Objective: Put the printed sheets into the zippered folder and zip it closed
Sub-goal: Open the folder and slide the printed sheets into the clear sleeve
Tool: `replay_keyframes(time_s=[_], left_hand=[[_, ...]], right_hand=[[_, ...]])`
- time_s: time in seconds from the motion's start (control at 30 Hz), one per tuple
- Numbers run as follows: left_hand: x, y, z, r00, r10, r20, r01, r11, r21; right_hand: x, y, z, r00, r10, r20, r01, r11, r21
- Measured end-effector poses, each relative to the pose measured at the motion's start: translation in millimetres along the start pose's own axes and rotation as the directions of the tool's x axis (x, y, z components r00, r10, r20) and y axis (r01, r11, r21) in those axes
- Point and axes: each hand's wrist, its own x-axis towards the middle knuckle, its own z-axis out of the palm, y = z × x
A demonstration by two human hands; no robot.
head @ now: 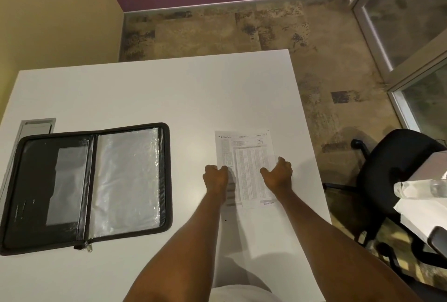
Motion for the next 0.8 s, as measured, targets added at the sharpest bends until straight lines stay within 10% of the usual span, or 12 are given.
replay_keyframes(time_s=[0.5, 0.8], left_hand=[[11.4, -11.7, -62.2, 0.958, 0.147, 0.247, -0.112, 0.982, -0.151], [10.7, -5.9, -141.6, 0.881, 0.188, 0.434, -0.066, 0.958, -0.281]], right_hand=[[-1.3, 5.6, -9.7, 0.993, 0.021, 0.119, -0.023, 1.000, 0.017], [-31.8, -35.6, -31.9, 0.848, -0.257, 0.464, -0.125, 0.753, 0.646]])
